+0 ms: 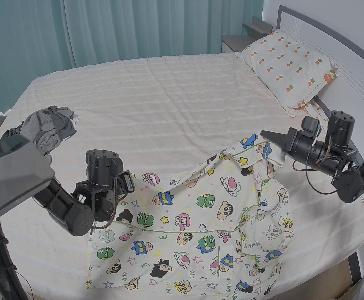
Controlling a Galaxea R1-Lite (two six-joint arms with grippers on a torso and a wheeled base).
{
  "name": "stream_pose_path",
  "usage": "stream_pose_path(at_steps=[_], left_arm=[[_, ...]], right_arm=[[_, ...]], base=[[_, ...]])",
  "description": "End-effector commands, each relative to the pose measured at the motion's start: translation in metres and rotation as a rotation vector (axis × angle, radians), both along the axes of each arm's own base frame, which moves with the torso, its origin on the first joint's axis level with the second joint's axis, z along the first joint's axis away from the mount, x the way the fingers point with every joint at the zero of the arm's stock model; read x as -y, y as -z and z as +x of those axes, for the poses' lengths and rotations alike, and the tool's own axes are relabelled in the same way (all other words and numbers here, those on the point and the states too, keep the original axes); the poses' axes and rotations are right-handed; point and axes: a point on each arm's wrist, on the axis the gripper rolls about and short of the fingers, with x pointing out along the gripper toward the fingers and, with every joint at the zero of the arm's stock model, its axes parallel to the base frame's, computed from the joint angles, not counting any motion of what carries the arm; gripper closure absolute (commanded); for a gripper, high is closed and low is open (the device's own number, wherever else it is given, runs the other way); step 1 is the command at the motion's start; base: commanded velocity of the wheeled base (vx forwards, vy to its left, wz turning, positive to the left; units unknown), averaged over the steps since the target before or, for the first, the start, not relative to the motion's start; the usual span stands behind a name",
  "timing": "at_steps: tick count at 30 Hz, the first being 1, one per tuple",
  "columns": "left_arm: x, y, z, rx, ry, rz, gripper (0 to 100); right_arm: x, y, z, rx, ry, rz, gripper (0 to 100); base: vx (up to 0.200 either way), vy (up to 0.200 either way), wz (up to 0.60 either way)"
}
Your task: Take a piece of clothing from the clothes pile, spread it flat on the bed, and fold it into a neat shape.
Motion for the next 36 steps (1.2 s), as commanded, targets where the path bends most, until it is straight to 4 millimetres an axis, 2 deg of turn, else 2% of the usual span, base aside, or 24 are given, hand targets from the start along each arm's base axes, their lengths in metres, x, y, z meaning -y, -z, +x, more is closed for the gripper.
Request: stream_pose_path(at_steps=[1, 2, 3, 5, 6, 7, 10, 11, 13, 17, 20, 23, 30, 32, 36], left_arm=[[-0.006, 0.052, 0.049, -0.05, -0.061, 0.019, 100], [-0.006, 0.053, 0.049, -0.052, -0.062, 0.02, 100], [-0.007, 0.063, 0.058, -0.055, -0.072, 0.019, 100], [-0.01, 0.068, 0.066, -0.047, -0.09, 0.004, 100], [-0.01, 0.068, 0.066, -0.047, -0.09, 0.004, 100], [-0.011, 0.064, 0.074, -0.015, -0.115, -0.045, 100], [-0.016, 0.066, 0.086, 0.015, -0.149, -0.091, 100], [-0.016, 0.067, 0.087, 0.016, -0.151, -0.091, 0], [-0.025, 0.067, 0.096, 0.041, -0.187, -0.13, 0], [-0.037, 0.069, 0.103, 0.056, -0.224, -0.155, 0], [-0.051, 0.071, 0.109, 0.063, -0.258, -0.157, 0], [-0.059, 0.068, 0.114, 0.076, -0.276, -0.162, 0], [-0.077, 0.071, 0.121, 0.087, -0.316, -0.164, 0], [-0.079, 0.071, 0.121, 0.087, -0.32, -0.162, 0], [-0.083, 0.069, 0.123, 0.085, -0.3, -0.17, 0]], right_arm=[[-0.003, 0.061, 0.047, -0.075, 0.048, -0.018, 100], [-0.003, 0.061, 0.048, -0.075, 0.049, -0.018, 100], [-0.001, 0.068, 0.058, -0.077, 0.059, -0.015, 100], [0.002, 0.075, 0.068, -0.086, 0.069, -0.004, 100], [0.002, 0.075, 0.068, -0.086, 0.069, -0.004, 0], [0.005, 0.081, 0.078, -0.096, 0.084, 0.021, 0], [0.008, 0.083, 0.088, -0.126, 0.093, 0.091, 0], [0.008, 0.083, 0.088, -0.126, 0.093, 0.095, 0], [0.012, 0.074, 0.097, -0.161, 0.113, 0.227, 0], [0.019, 0.071, 0.11, -0.21, 0.141, 0.365, 0], [0.034, 0.07, 0.118, -0.277, 0.181, 0.461, 0], [0.038, 0.069, 0.123, -0.305, 0.196, 0.5, 0], [0.043, 0.037, 0.134, -0.348, 0.182, 0.665, 0], [0.045, 0.035, 0.137, -0.386, 0.201, 0.681, 0], [0.05, 0.045, 0.13, -0.441, 0.227, 0.663, 0]], base=[[0.0, 0.0, 0.0], [0.0, 0.0, 0.0], [0.0, 0.0, 0.0], [0.0, 0.0, 0.0], [0.0, 0.0, 0.0], [0.0, 0.0, 0.0], [0.0, 0.0, 0.0], [0.0, 0.0, 0.0], [0.0, 0.0, 0.0], [0.0, 0.0, 0.0], [0.0, 0.0, 0.0], [0.0, 0.0, 0.0], [0.0, 0.0, 0.0], [0.0, 0.0, 0.0], [0.0, 0.0, 0.0]])
